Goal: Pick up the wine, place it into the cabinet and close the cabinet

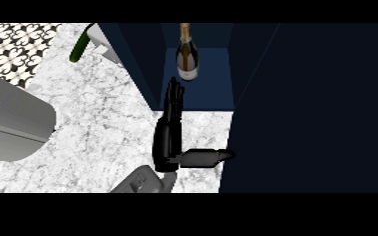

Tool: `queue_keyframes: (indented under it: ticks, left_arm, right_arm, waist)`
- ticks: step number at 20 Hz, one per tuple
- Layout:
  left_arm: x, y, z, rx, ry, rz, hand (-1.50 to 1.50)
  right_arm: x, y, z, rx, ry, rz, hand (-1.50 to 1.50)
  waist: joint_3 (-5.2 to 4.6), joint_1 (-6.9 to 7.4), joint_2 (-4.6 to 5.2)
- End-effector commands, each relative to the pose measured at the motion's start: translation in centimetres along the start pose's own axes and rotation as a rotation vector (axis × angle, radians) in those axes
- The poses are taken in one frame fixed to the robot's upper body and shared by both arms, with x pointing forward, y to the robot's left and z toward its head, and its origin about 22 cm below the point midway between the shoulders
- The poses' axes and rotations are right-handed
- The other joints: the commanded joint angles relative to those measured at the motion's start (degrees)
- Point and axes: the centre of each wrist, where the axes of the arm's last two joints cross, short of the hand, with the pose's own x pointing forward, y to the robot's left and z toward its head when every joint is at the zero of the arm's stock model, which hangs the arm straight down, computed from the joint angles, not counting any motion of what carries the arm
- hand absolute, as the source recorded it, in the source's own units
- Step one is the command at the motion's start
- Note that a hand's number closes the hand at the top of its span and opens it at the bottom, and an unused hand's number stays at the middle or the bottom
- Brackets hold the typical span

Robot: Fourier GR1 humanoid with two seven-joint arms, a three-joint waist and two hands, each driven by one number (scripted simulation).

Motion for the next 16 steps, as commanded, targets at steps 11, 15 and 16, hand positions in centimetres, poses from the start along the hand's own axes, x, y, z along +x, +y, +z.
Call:
queue_keyframes:
  ticks: [11,15,16]
  left_arm:
    - [7.1,3.5,5.2,0.013,-0.035,0.018,-1.50]
    - [7.7,5.1,8.3,-0.051,-0.010,0.040,-1.50]
    - [9.6,5.9,7.7,-0.076,-0.012,0.050,-1.50]
  right_arm:
    - [1.2,-0.1,-0.3,0.066,-0.007,-0.027,-1.50]
    - [2.0,1.1,1.3,0.159,0.042,-0.062,1.50]
    - [2.1,0.9,-0.4,0.162,0.046,-0.048,1.50]
  waist:
    - [-0.01,-0.09,0.21]
    - [-0.03,-0.01,0.06]
    - [-0.04,0.34,0.13]
